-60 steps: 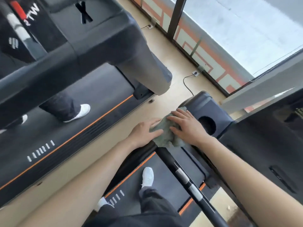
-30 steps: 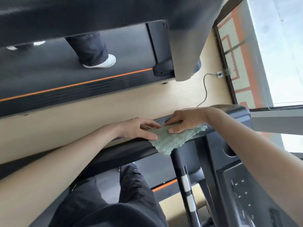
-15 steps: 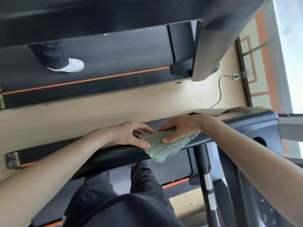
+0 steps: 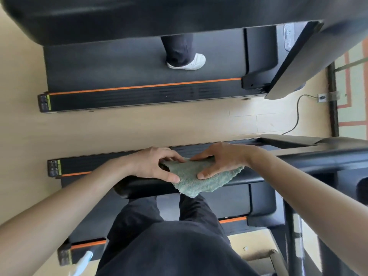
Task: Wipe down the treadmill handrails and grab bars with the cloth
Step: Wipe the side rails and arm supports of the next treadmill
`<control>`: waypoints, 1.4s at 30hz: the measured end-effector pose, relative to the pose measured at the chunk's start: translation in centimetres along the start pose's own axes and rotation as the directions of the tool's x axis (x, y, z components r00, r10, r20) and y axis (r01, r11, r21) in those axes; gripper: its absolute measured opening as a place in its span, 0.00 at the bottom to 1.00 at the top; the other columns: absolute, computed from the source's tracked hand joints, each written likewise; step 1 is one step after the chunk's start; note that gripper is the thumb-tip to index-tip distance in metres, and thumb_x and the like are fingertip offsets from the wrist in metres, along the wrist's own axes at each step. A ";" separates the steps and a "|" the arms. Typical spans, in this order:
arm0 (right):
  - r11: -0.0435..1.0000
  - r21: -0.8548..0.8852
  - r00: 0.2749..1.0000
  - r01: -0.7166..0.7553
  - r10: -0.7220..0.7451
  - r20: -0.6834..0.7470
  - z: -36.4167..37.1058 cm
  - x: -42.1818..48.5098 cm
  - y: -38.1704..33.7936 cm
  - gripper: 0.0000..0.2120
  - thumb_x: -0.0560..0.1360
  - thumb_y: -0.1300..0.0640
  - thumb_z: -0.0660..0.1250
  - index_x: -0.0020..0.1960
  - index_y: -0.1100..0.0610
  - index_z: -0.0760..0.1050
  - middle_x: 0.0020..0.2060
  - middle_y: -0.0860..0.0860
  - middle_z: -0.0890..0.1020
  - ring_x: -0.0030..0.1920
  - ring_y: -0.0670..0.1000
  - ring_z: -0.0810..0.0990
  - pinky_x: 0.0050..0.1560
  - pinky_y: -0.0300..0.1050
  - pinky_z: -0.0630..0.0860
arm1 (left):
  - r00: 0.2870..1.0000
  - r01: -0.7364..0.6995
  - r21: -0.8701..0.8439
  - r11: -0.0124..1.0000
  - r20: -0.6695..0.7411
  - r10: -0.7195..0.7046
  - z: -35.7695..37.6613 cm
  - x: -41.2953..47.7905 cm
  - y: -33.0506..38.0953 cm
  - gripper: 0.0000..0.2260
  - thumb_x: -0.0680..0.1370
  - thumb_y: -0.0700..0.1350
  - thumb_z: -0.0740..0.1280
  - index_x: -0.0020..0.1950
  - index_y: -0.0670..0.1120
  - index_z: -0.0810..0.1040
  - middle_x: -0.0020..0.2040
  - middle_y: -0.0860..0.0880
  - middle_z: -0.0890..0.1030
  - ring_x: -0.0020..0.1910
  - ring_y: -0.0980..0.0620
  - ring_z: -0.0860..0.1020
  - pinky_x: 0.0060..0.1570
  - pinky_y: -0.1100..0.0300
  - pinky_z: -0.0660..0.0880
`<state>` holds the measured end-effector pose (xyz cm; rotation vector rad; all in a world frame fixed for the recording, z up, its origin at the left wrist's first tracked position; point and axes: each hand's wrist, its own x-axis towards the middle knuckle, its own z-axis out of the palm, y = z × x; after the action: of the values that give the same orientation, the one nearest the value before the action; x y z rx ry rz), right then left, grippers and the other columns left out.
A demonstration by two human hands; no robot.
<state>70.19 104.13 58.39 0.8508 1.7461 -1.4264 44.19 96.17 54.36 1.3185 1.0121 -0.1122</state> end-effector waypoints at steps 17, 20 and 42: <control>0.998 -0.064 1.000 0.017 -0.018 -0.006 2.6 7.1 -11.8 0.40 0.68 0.26 0.68 0.76 0.38 0.64 0.66 0.42 0.77 0.62 0.47 0.75 0.66 0.51 0.72 | 0.947 -0.050 -0.127 0.991 -0.322 0.006 0.8 -10.2 -10.4 0.25 0.66 0.69 0.72 0.61 0.67 0.77 0.60 0.64 0.77 0.61 0.64 0.74 0.61 0.57 0.73; 0.994 -0.109 0.999 0.018 -0.022 -0.033 3.2 7.6 -13.6 0.39 0.71 0.28 0.68 0.77 0.41 0.64 0.64 0.44 0.78 0.57 0.47 0.75 0.60 0.47 0.72 | 0.908 -0.122 -0.226 0.966 -0.418 0.017 2.3 -10.9 -11.8 0.26 0.66 0.63 0.75 0.63 0.61 0.79 0.62 0.64 0.78 0.64 0.61 0.75 0.66 0.53 0.72; 0.894 -0.343 0.280 -0.286 -0.264 -0.923 19.6 3.6 -12.5 0.24 0.77 0.54 0.69 0.72 0.57 0.73 0.72 0.59 0.72 0.74 0.59 0.70 0.73 0.59 0.67 | 0.662 -0.304 0.223 0.926 -0.650 0.374 5.8 -12.0 -8.9 0.16 0.76 0.54 0.72 0.63 0.53 0.84 0.65 0.59 0.79 0.62 0.57 0.79 0.61 0.53 0.77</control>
<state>60.13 82.91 59.07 1.6476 2.7876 -0.2208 35.01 83.08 55.23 1.6651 1.3596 0.6823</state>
